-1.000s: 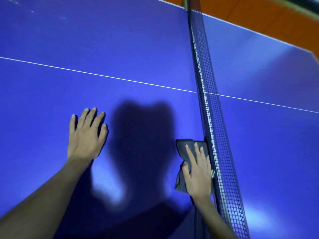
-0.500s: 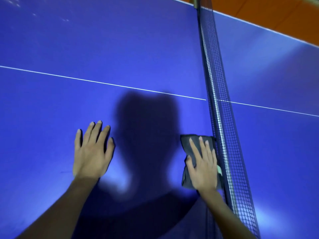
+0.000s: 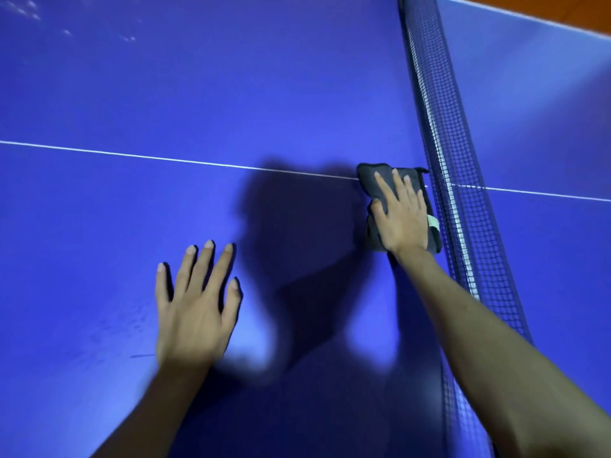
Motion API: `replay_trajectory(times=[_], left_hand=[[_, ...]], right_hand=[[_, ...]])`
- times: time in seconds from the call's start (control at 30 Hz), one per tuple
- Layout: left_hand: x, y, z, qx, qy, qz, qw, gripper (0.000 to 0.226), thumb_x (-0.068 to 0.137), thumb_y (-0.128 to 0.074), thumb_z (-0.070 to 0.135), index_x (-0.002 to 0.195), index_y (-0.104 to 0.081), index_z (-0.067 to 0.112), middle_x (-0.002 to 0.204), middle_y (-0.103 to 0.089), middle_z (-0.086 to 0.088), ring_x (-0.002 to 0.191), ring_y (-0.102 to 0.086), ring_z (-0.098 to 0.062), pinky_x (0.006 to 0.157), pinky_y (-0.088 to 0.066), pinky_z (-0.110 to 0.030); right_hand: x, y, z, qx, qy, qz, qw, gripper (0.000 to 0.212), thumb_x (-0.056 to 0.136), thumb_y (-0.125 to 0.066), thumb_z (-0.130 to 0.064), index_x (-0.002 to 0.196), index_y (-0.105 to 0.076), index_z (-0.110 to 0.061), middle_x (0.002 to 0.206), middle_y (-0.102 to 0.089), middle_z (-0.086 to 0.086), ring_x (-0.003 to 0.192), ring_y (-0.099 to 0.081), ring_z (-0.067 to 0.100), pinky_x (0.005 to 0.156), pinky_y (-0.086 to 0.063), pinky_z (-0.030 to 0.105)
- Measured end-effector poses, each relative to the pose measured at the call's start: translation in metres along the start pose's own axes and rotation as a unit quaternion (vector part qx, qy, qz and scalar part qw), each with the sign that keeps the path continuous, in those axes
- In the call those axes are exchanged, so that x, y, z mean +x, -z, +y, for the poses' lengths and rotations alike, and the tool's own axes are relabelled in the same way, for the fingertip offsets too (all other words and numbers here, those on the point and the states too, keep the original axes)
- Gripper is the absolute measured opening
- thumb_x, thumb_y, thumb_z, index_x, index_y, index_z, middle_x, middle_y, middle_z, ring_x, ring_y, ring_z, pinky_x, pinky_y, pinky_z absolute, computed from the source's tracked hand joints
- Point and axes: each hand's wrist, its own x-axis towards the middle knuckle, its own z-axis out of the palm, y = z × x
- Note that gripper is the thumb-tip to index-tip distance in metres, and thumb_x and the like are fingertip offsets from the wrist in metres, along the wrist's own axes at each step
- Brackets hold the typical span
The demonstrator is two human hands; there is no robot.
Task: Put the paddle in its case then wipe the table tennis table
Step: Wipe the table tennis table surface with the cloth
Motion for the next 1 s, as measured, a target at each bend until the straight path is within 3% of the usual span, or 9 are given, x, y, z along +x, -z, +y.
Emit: replay_trajectory(times=[0.2, 0.43, 0.67, 0.8, 1.0], left_hand=[[-0.002, 0.002, -0.002, -0.006, -0.004, -0.035, 0.999, 0.055, 0.105, -0.029, 0.042, 0.158, -0.037, 0.027, 0.162, -0.037, -0.005, 0.154, -0.024, -0.027, 0.124, -0.011, -0.059], [-0.003, -0.009, -0.007, -0.013, -0.039, 0.039, 0.998, 0.051, 0.110, -0.032, 0.039, 0.156, -0.042, 0.020, 0.158, -0.044, -0.007, 0.151, -0.032, -0.030, 0.122, -0.013, -0.062], [-0.009, -0.006, -0.011, -0.043, -0.061, 0.043, 0.996, 0.046, 0.110, -0.032, 0.039, 0.146, -0.052, 0.018, 0.153, -0.050, -0.009, 0.146, -0.039, -0.033, 0.119, -0.018, -0.065], [-0.014, -0.006, -0.012, -0.039, -0.062, 0.037, 0.997, 0.048, 0.110, -0.030, 0.040, 0.149, -0.050, 0.018, 0.155, -0.047, -0.010, 0.148, -0.037, -0.034, 0.120, -0.016, -0.066], [-0.013, -0.010, -0.009, -0.022, -0.053, 0.042, 0.997, 0.050, 0.111, -0.032, 0.038, 0.151, -0.049, 0.014, 0.157, -0.046, -0.013, 0.150, -0.035, -0.034, 0.121, -0.016, -0.064]], right_hand=[[-0.075, -0.003, -0.024, 0.022, 0.012, 0.001, 1.000, 0.073, 0.091, -0.021, -0.048, 0.161, -0.037, -0.034, 0.172, -0.025, 0.001, 0.159, -0.019, 0.025, 0.129, -0.011, 0.046], [-0.234, -0.006, -0.048, 0.038, -0.007, 0.015, 0.999, 0.063, 0.097, -0.033, -0.040, 0.160, -0.037, -0.036, 0.171, -0.028, -0.001, 0.159, -0.020, 0.024, 0.129, -0.015, 0.046], [-0.386, -0.008, -0.080, 0.023, -0.063, 0.034, 0.997, 0.062, 0.098, -0.038, -0.039, 0.160, -0.037, -0.038, 0.170, -0.030, -0.001, 0.159, -0.021, 0.023, 0.128, -0.021, 0.048], [-0.392, -0.011, -0.087, -0.031, -0.076, 0.029, 0.996, 0.062, 0.100, -0.037, -0.043, 0.161, -0.034, -0.039, 0.170, -0.029, 0.000, 0.159, -0.022, 0.024, 0.126, -0.024, 0.049], [-0.310, -0.015, -0.090, -0.040, -0.069, 0.036, 0.996, 0.063, 0.101, -0.030, -0.045, 0.163, -0.027, -0.039, 0.172, -0.025, 0.001, 0.160, -0.019, 0.026, 0.128, -0.019, 0.049]])
